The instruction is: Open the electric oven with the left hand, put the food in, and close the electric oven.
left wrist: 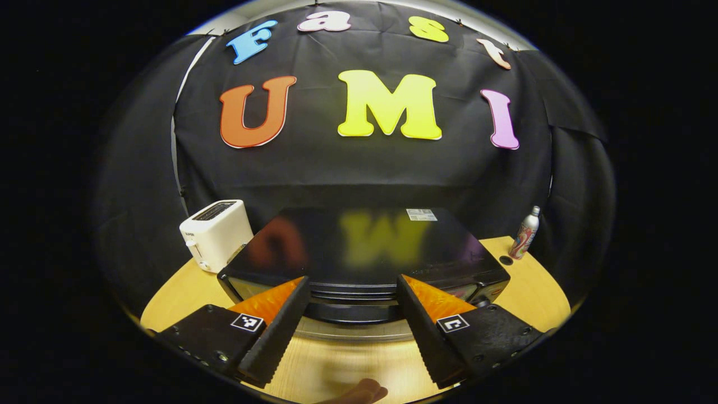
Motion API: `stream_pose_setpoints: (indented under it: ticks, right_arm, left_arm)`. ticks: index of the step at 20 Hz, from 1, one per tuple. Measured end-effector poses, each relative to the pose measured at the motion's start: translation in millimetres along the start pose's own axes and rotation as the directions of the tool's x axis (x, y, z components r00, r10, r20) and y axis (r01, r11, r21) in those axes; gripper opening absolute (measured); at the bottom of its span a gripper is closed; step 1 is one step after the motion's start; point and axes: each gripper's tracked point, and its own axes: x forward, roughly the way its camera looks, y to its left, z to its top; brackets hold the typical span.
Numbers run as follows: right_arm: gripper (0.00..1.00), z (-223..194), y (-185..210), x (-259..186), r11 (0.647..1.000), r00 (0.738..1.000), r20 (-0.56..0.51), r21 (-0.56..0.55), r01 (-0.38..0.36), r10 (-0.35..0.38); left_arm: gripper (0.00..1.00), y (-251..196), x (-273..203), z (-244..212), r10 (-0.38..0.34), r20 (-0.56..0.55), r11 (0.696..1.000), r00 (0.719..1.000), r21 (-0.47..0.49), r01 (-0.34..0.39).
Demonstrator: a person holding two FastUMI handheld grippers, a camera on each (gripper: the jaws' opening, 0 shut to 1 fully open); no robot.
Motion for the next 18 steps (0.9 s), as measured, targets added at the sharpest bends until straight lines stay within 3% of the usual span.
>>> stream_pose_setpoints:
  ticks: [1, 2, 10, 12, 18]
  right_arm:
    - [0.96, 0, -1, -1, 1.000, 1.000, 0.000, 0.001, 0.002, -0.002]
    - [1.00, -3, -1, -1, 1.000, 1.000, -0.002, 0.003, 0.003, -0.003]
    - [0.96, -10, 9, -4, 1.000, 1.000, -0.018, 0.022, -0.020, 0.020]
    - [1.00, -12, 11, -6, 0.999, 0.999, -0.021, 0.025, -0.025, 0.026]
    - [0.96, -15, 18, -12, 0.999, 0.999, -0.028, 0.030, -0.037, 0.038]
  left_arm:
    - [0.95, 0, -1, 0, -0.002, -0.009, 1.000, 1.000, -0.007, 0.002]
    - [0.96, 0, -3, -1, -0.006, -0.013, 1.000, 1.000, -0.013, 0.006]
    - [0.96, 0, -36, -18, -0.034, 0.004, 0.999, 0.999, -0.032, 0.034]
    - [0.96, 0, -48, -28, -0.045, 0.009, 0.998, 0.999, -0.041, 0.046]
    - [0.96, -1, -81, -68, -0.061, -0.004, 0.997, 0.998, -0.038, 0.061]
